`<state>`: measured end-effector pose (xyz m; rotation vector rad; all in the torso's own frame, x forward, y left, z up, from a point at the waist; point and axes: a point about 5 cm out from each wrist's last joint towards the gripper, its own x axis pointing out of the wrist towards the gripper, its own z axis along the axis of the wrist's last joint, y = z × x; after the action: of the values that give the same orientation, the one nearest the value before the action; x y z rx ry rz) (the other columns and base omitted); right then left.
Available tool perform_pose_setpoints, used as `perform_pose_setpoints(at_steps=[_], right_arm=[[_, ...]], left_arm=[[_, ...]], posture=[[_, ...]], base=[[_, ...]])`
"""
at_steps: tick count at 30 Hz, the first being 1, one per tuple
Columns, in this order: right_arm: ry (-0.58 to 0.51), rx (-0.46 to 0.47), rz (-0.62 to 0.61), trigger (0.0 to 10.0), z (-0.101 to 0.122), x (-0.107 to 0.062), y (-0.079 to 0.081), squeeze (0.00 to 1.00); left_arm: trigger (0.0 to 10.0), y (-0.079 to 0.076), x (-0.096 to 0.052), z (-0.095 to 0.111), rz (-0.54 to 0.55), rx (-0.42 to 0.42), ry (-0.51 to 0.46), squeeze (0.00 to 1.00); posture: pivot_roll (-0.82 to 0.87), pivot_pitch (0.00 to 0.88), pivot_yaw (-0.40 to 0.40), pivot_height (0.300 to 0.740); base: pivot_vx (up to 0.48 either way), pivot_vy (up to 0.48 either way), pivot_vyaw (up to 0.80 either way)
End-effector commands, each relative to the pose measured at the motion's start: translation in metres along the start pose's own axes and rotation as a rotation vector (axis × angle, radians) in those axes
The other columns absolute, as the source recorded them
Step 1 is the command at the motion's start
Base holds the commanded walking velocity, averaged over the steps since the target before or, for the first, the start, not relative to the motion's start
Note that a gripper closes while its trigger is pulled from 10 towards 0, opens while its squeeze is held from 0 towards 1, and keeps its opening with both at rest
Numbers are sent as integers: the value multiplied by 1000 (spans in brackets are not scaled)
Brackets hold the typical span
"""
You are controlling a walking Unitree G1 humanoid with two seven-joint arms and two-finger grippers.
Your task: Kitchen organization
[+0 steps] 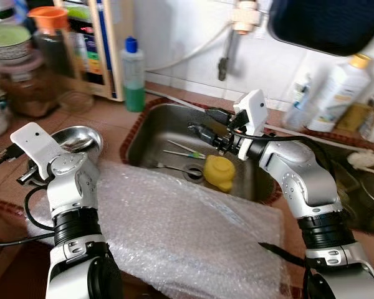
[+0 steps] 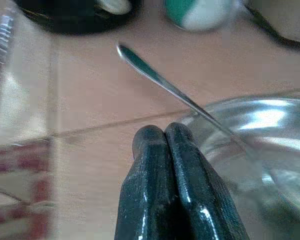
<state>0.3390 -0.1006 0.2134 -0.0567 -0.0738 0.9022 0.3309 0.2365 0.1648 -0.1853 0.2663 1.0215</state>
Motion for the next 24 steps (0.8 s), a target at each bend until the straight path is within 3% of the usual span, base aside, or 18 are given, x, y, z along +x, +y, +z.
perform_pose_setpoints(at_steps=[1,10,14,19,22,24], right_arm=[[-17,-24,-19,10000,5,-2,-4,0],[-27,-25,-45,10000,6,-3,-5,0],[-35,-27,-65,10000,7,-4,-7,0],[-40,-22,-85,10000,7,-4,-9,0],[-37,-20,-93,10000,5,-4,-9,0],[-34,-16,-100,10000,3,-4,-8,0]], left_arm=[[10000,-6,-7,4,-41,38,-45,0],[10000,-18,-2,11,-144,27,-15,0],[10000,-23,-1,22,-199,82,-85,0],[10000,-18,1,18,-177,27,-40,0],[10000,-10,4,25,-128,-26,-93,0],[10000,11,13,33,35,-32,-128,0]], posture=[[148,0,-64,740],[142,0,-63,740],[140,0,-55,740],[145,0,-53,740],[146,0,-54,740],[148,0,-56,740]], base=[[0,0,800],[0,0,0],[0,0,0],[0,0,0],[0,0,0],[0,0,0]])
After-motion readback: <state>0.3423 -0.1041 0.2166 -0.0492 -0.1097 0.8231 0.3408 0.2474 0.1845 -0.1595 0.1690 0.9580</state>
